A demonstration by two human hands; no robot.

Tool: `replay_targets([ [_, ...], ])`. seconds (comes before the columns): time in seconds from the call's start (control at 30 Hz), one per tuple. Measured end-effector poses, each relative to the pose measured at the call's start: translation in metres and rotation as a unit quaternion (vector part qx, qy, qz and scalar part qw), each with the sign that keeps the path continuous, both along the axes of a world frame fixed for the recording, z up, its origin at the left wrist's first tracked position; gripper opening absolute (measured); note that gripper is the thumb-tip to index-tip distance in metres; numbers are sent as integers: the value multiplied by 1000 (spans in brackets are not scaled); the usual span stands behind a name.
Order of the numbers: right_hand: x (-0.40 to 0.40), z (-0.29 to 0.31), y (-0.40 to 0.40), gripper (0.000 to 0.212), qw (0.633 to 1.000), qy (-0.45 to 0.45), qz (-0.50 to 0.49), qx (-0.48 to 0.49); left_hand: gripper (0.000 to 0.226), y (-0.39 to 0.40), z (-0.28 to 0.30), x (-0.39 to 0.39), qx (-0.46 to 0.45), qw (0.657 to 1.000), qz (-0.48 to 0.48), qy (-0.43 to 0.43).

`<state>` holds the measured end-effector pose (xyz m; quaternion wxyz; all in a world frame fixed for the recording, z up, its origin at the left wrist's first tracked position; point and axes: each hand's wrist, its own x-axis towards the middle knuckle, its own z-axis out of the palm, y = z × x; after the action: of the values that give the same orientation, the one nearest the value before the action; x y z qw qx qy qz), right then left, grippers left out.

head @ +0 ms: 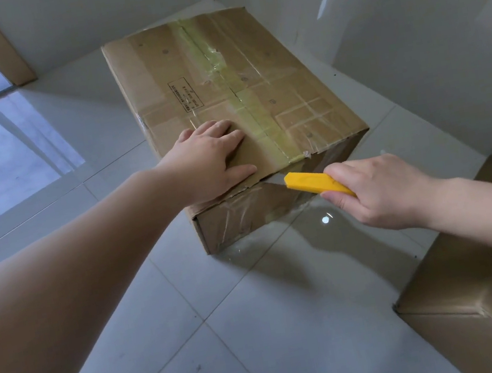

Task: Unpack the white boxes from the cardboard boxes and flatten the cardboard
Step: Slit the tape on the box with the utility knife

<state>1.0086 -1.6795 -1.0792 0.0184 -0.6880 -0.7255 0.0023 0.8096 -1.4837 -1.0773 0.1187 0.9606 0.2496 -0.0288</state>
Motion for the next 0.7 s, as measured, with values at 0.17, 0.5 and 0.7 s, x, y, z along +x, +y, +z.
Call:
replay_targets([
  [0.17, 8, 3, -9, 53, 1000, 2, -11, -8, 69, -3, -1, 5, 4, 1000, 4, 10],
  [0.5, 13, 4, -19, 51, 999, 11, -34, 2, 69, -4, -1, 5, 1, 1000, 3, 11],
  [0.7, 2, 3, -10, 31, 996, 38, -80, -31, 68, -6, -2, 4, 4, 1000, 3, 14],
])
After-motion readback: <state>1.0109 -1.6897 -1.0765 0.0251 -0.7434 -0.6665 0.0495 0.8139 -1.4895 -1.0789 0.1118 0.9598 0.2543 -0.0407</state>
